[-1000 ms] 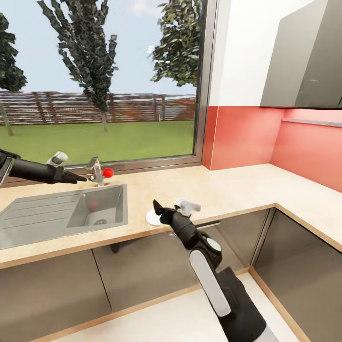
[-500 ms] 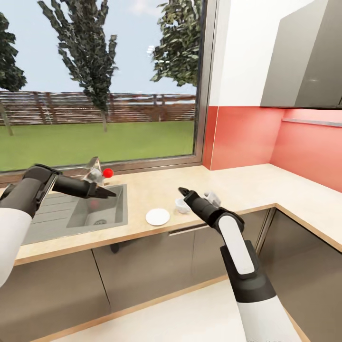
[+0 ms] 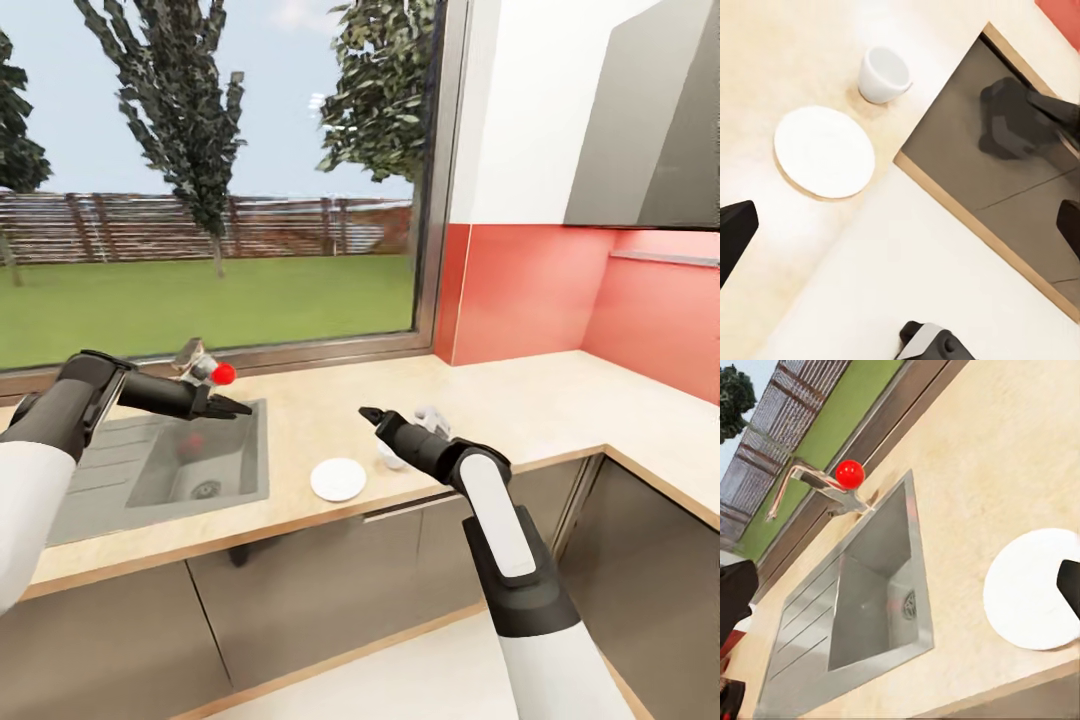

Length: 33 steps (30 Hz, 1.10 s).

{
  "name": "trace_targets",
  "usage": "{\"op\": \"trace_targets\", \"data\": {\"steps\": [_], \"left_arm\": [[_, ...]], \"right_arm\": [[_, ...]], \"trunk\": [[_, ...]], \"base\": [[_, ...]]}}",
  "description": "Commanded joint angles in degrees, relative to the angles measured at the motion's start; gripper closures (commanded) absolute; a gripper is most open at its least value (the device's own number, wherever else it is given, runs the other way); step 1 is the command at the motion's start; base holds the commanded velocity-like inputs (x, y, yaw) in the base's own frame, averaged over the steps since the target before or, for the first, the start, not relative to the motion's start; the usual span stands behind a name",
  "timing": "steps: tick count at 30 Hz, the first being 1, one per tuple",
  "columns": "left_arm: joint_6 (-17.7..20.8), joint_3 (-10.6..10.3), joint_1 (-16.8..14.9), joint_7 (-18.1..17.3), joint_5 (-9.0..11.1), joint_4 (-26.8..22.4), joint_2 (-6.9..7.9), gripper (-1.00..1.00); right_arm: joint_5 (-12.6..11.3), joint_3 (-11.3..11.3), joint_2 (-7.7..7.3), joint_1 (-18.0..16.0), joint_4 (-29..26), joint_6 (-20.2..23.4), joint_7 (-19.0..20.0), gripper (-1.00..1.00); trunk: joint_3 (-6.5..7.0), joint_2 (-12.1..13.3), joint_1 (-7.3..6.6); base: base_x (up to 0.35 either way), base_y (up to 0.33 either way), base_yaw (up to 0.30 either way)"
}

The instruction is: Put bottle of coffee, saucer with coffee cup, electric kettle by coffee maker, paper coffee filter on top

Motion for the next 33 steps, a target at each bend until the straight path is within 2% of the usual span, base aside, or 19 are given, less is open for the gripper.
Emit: {"op": "trace_targets", "data": {"steps": [1, 5, 10, 12, 15, 18, 22, 25, 27, 33], "left_arm": [[0.6, 0.0, 0.3, -0.5, -0.6, -0.1, 0.09, -1.0], [0.6, 0.4, 1.8, -0.5, -0.6, -0.1, 0.17, -1.0], [0.6, 0.4, 2.3, -0.4, -0.5, -0.1, 0.18, -1.0], [0.6, 0.4, 2.4, -0.5, -0.5, -0.1, 0.18, -1.0], [0.6, 0.4, 2.4, -0.5, -0.5, -0.1, 0.18, -1.0], [0.6, 0.4, 2.4, -0.5, -0.5, -0.1, 0.18, -1.0], [0.6, 0.5, 3.8, -0.6, -0.5, -0.1, 0.18, -1.0], [0.6, 0.5, 4.5, -0.7, -0.5, -0.1, 0.18, -1.0], [0.6, 0.5, 4.8, -0.7, -0.5, -0.1, 0.17, -1.0], [0.5, 0.7, 5.5, -0.6, -0.5, -0.1, 0.18, -1.0]], "right_arm": [[-0.7, 0.0, 0.02, 0.0, 0.0, 0.2, -0.6, -1.0], [-2.3, 0.1, 0.02, 0.0, 0.2, 0.4, -0.6, -1.0], [-2.8, 0.1, 0.02, 0.0, 0.2, 0.7, -0.6, -1.0], [-3.0, 0.1, 0.02, 0.0, 0.0, 3.5, -0.6, -1.0], [-4.2, 0.1, 0.02, 0.0, -0.1, 4.1, -0.6, -1.0], [-5.6, 0.1, 0.02, 0.0, -0.1, 4.4, -0.6, -1.0], [-6.0, 0.1, 0.02, 0.0, -0.1, 4.5, -0.6, -1.0], [-8.2, 0.1, 0.02, 0.0, 0.0, 4.6, -0.5, -1.0], [-9.5, 0.1, 0.02, 0.2, 0.1, 4.6, -0.5, -1.0], [-10.1, 0.3, 0.02, 1.8, 0.4, 4.6, -0.4, -1.0]], "trunk": [[-0.09, -0.1, 0.02], [-0.09, -0.1, 0.02], [-0.09, -0.1, 0.02], [-0.09, -0.1, 0.02], [-0.09, -0.1, 0.02], [-0.09, -0.1, 0.02], [-0.09, -0.1, 0.02], [-0.09, -0.1, 0.02], [-0.09, -0.1, 0.02], [-0.09, -0.1, 0.02]], "base": [[0.016, 0.013, -0.102], [0.116, 0.069, -0.18], [0.182, 0.225, -0.258], [0.066, 0.288, -0.271], [0.01, 0.212, -0.273], [0.002, 0.054, -0.273], [0.0, 0.008, -0.273], [0.0, 0.001, -0.254], [0.0, 0.0, -0.099], [0.0, 0.0, -0.014]]}}
